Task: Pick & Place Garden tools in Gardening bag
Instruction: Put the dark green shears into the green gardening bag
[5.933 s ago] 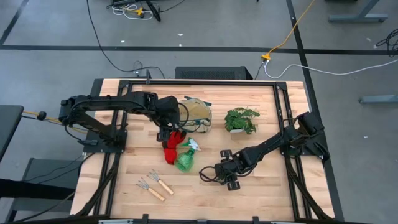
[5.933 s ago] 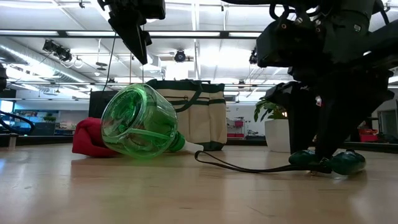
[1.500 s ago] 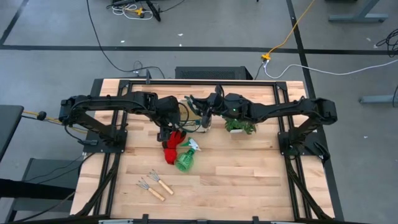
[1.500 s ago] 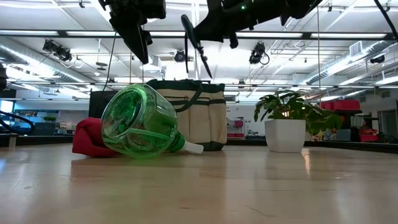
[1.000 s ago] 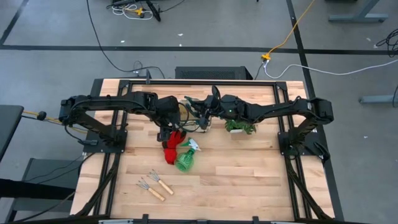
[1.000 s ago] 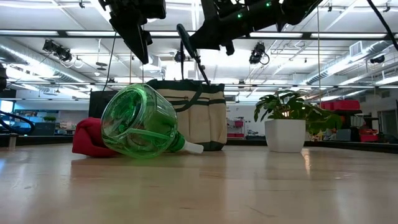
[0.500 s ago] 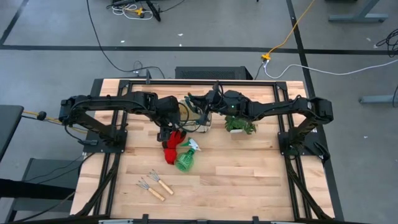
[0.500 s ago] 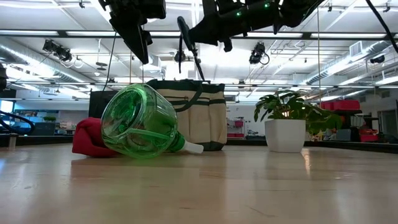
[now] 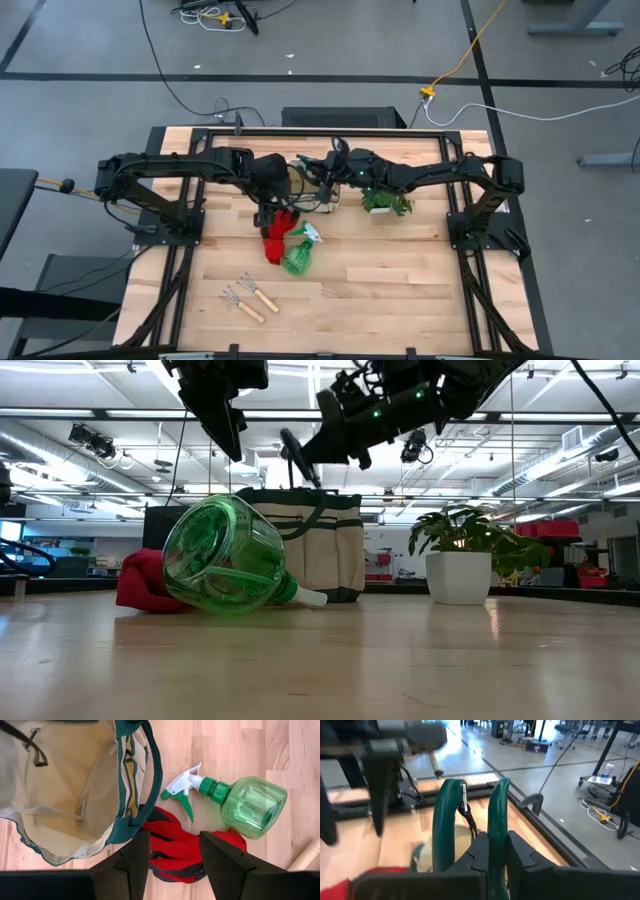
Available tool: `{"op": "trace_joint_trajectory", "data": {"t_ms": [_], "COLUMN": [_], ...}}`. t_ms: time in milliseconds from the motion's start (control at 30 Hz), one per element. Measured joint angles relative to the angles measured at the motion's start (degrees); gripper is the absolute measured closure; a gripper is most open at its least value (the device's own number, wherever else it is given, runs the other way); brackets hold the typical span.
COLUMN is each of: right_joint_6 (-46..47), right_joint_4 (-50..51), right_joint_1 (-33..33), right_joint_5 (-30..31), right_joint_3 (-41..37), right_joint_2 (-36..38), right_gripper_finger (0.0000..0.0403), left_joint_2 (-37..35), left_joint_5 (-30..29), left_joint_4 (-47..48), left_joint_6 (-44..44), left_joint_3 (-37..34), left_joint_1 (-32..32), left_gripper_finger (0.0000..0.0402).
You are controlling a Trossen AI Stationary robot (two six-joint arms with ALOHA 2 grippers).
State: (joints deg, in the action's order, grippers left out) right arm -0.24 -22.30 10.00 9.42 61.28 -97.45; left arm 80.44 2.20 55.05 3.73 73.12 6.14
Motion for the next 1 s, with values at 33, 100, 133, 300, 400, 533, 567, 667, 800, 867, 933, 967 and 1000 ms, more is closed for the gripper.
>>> {"op": "trace_joint_trajectory", "data": {"t_ms": [33,100,133,300,400,533,567,667,800,867,933,967,1000], "right_joint_6": [0.0,-0.2,-0.2,0.1,0.2,0.2,0.2,0.3,0.9,1.3,1.3,1.3,1.3], "right_joint_4": [0.1,0.2,0.2,0.2,0.7,2.8,2.8,2.5,2.8,2.8,2.9,3.0,3.3], "right_joint_1": [0.0,0.0,0.0,0.0,0.0,0.0,0.0,0.0,0.0,0.0,0.0,0.0,0.0], "right_joint_5": [0.0,0.0,0.0,-2.6,-2.9,-2.9,-2.9,-2.9,-2.9,-3.0,-3.0,-3.0,-3.0], "right_joint_3": [0.0,0.0,0.0,0.0,0.0,0.0,0.0,0.0,0.0,0.0,0.0,0.0,0.0], "right_joint_2": [-0.6,-1.6,-2.0,-4.1,-4.7,-4.7,-4.7,-4.7,-4.7,-4.7,-4.7,-4.7,-4.7], "right_gripper_finger": [0.0381,0.0381,0.0381,0.0381,0.0381,0.0381,0.0381,0.0381,0.037,0.0361,0.0355,0.0353,0.0352], "left_joint_2": [0.0,0.0,0.0,0.0,0.0,0.0,0.0,0.0,0.0,0.0,0.0,0.0,0.0], "left_joint_5": [0.0,0.0,0.0,0.0,0.0,0.0,0.0,0.0,0.0,0.0,0.0,0.0,0.0], "left_joint_4": [0.0,0.0,0.0,0.0,0.0,0.0,0.0,0.0,0.0,0.0,0.0,0.0,0.0], "left_joint_6": [0.0,0.0,0.0,0.0,0.0,0.0,0.0,0.0,0.0,0.0,0.0,0.0,0.0], "left_joint_3": [0.0,0.0,0.0,0.0,0.0,0.0,0.0,0.0,0.0,0.0,0.0,0.0,0.0], "left_joint_1": [0.0,0.0,0.0,0.0,0.0,0.0,0.0,0.0,0.0,0.0,0.0,0.0,0.0], "left_gripper_finger": [0.0225,0.0225,0.0225,0.0225,0.0225,0.0225,0.0225,0.0225,0.0225,0.0225,0.0225,0.0225,0.0225]}}
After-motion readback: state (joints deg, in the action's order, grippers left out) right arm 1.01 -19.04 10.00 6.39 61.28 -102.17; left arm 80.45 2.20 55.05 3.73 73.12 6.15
